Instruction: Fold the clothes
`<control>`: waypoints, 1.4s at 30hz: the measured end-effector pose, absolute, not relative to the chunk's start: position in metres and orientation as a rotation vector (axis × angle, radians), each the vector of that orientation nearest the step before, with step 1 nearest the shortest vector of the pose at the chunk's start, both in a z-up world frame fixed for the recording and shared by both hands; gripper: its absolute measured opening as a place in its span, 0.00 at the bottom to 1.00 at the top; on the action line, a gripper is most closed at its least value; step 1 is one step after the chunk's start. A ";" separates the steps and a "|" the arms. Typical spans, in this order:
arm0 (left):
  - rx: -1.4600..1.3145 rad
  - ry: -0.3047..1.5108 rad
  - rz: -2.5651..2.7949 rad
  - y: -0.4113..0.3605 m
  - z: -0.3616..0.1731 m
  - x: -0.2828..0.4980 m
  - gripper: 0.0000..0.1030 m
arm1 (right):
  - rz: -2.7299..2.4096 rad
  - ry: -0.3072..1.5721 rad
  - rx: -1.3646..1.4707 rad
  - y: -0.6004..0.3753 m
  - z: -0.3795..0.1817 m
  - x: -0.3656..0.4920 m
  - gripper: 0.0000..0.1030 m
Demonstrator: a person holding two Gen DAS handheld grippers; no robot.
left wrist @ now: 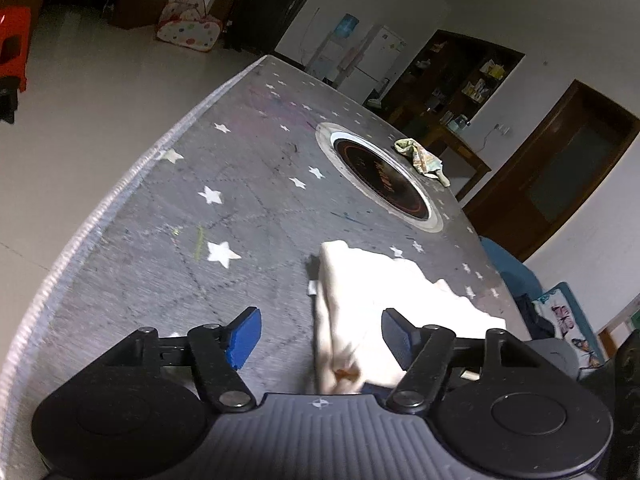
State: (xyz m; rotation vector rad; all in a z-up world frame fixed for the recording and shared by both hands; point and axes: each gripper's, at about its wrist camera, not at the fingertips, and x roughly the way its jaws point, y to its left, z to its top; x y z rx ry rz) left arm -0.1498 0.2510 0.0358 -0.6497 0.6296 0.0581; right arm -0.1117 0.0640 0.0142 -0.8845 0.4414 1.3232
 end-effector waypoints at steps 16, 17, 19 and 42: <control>-1.070 0.674 -0.020 0.252 0.007 -0.116 0.70 | 1.325 0.540 -0.518 0.028 0.065 -0.071 0.04; -1.087 0.680 -0.024 0.252 0.005 -0.114 0.70 | 1.326 0.539 -0.513 0.027 0.067 -0.070 0.04; -1.111 0.687 -0.026 0.251 -0.001 -0.110 0.69 | 1.331 0.536 -0.507 0.026 0.068 -0.071 0.04; -1.060 0.676 0.022 0.244 -0.013 -0.105 0.20 | 1.302 0.562 -0.529 0.002 0.062 -0.065 0.09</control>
